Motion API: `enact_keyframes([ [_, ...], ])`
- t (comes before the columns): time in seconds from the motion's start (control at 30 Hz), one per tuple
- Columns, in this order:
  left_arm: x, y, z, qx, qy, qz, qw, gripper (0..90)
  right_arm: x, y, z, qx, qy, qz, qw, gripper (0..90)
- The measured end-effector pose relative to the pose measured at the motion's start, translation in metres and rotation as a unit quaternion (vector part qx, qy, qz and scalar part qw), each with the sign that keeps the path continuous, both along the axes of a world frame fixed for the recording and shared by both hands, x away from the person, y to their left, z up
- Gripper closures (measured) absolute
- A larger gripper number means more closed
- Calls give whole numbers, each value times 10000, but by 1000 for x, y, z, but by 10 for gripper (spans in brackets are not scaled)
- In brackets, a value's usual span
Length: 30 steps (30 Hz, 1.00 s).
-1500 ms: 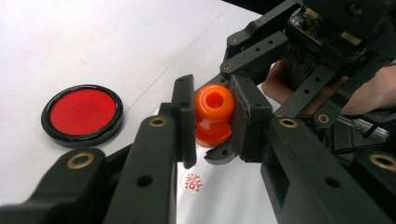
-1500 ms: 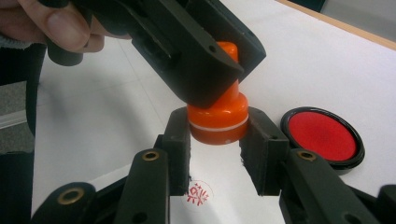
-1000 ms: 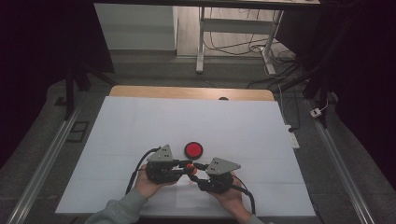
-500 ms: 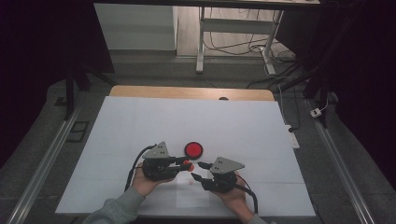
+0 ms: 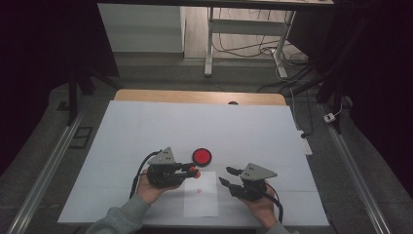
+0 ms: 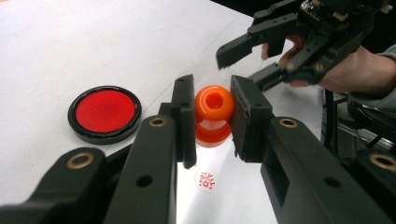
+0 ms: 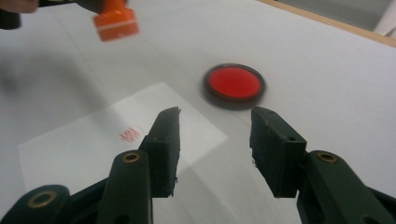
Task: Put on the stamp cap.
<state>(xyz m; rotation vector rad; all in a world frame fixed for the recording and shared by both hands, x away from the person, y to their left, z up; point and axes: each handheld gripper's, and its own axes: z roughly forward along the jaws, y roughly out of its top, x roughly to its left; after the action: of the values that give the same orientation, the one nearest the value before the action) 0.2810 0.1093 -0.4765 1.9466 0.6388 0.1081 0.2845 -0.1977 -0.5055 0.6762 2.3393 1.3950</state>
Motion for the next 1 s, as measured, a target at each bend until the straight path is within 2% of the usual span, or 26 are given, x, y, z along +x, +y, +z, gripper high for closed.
enact_keyframes([
  [0.4,2,5,0,-1,48,56,10000,720,0,-37,-4,-96,40,-474,9988,518],
  [0.5,2,6,1,0,47,61,10000,720,-2,-48,-3,-129,-12,-565,9983,518],
  [0.8,5,9,1,-48,72,60,9999,720,-10,-87,-4,-84,3,-943,9955,516],
  [1.0,8,11,-1,-70,107,77,9999,720,-13,-104,-7,-139,27,-1072,9941,510],
])
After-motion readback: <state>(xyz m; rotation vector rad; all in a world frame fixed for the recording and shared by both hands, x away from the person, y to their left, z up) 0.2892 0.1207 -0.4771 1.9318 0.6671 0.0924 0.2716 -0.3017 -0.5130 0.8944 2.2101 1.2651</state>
